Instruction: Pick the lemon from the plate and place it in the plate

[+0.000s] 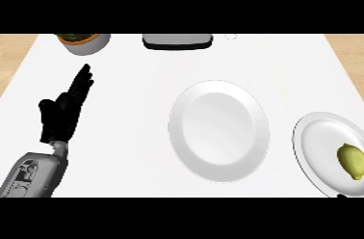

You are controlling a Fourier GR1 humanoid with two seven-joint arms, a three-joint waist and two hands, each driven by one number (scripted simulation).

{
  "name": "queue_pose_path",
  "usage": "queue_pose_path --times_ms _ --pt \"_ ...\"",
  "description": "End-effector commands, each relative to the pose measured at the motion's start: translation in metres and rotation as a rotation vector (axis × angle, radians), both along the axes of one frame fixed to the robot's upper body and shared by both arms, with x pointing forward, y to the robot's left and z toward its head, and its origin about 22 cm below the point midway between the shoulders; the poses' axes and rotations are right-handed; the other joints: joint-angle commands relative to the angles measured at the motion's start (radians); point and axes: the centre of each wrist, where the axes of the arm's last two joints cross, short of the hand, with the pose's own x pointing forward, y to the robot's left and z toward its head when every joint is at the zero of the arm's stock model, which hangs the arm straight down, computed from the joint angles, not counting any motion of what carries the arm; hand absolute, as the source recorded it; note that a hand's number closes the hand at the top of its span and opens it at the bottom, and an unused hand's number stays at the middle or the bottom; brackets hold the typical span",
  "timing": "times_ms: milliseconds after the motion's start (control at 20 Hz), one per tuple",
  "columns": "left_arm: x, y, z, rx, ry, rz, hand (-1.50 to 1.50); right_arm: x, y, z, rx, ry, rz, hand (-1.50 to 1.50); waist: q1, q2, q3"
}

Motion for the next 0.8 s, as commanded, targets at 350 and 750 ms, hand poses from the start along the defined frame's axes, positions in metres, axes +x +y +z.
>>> queue_pose_path --times_ms 350,750 --pt "0.002 -0.015 -0.002 -0.001 -0.015 -0.011 0.0 -0.067 -0.02 0.049 -0.116 0.429 -0.093 -1.5 0.013 0.003 -0.001" --pt "-0.004 -0.005 -0.015 0.012 -0.005 -0.014 0.0 -0.039 -0.037 0.042 -0.087 0.543 -0.064 -1.5 0.017 0.002 0.0"
